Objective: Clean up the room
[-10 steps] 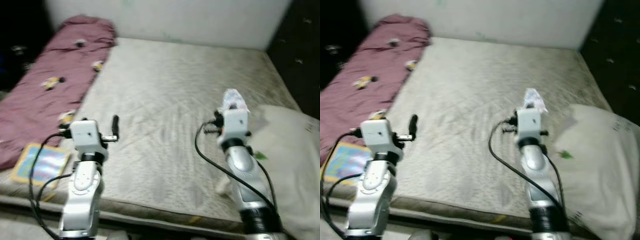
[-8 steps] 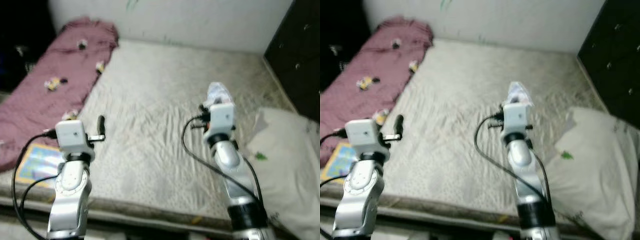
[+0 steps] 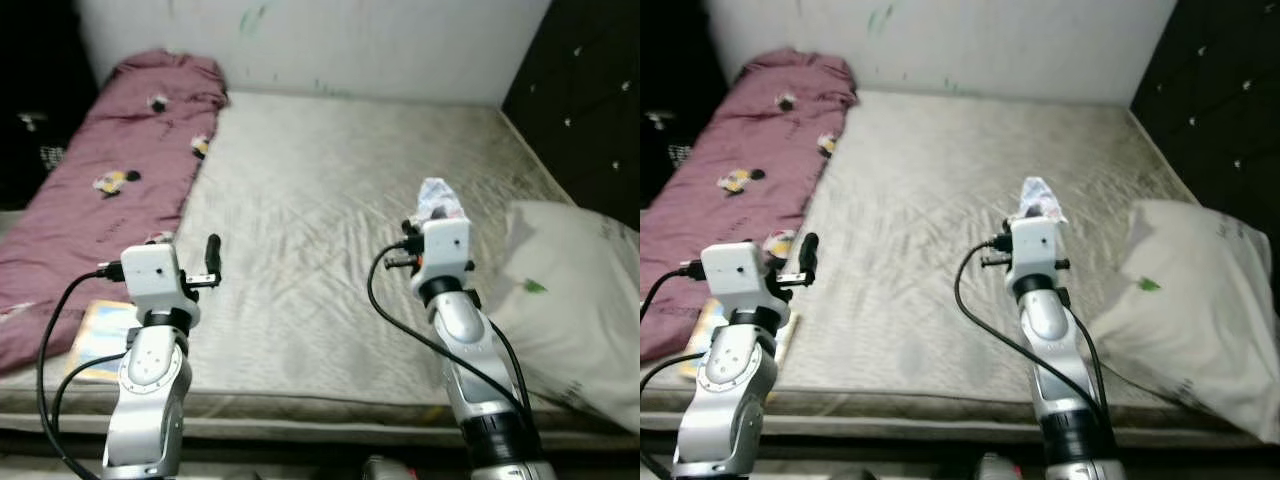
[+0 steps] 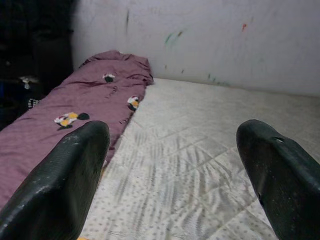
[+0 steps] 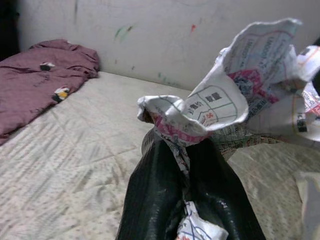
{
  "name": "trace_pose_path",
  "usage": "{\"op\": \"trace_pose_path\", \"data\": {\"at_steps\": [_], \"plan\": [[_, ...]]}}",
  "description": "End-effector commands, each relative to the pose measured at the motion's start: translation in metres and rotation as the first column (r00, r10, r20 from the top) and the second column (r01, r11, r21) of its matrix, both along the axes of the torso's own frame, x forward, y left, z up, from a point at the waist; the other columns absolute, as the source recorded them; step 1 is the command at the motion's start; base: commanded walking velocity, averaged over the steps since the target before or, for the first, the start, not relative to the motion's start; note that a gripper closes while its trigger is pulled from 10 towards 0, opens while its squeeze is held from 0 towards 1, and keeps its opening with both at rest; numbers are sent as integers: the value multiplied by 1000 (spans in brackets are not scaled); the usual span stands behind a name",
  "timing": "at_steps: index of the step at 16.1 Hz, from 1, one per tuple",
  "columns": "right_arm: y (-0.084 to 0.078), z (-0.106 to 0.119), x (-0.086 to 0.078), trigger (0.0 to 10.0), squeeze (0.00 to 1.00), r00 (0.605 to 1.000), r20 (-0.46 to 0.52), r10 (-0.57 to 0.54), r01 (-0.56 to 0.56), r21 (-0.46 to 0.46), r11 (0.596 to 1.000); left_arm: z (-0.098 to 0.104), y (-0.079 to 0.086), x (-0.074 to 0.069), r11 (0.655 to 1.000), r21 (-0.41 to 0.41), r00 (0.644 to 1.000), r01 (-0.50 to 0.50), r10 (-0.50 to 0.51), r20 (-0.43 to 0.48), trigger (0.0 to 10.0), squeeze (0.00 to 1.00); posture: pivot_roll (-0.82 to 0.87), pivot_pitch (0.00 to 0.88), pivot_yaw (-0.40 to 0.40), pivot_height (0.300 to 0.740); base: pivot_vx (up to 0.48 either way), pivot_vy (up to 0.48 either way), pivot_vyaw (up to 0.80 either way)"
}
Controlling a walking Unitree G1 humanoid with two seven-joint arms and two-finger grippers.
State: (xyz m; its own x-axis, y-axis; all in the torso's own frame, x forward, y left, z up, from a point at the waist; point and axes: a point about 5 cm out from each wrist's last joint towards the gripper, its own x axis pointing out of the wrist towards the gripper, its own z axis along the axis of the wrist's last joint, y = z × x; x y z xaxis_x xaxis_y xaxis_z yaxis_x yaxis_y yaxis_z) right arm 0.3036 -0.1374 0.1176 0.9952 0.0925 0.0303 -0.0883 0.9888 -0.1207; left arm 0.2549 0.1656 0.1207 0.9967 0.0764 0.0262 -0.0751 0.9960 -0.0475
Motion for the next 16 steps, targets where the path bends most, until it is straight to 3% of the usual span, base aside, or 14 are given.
{"op": "trace_pose_path", "data": {"at_steps": [1,7,16], "plan": [[-7,0,0,10000,0,1000,0,-19,19,0,1000,1,-4,0,1000,-5,1000,19,-19,1,10000,0,-16,0,-15,740,0,476,0],[-3,-4,-2,10000,0,1000,-20,6,-6,6,1000,1,-4,-2,1000,-19,1000,22,-22,5,10000,0,-8,0,-29,740,0,476,-476],[3,3,3,10000,0,999,15,34,-34,18,999,5,-5,3,999,-25,999,28,-28,16,10000,0,-25,0,-8,740,0,475,0]]}}
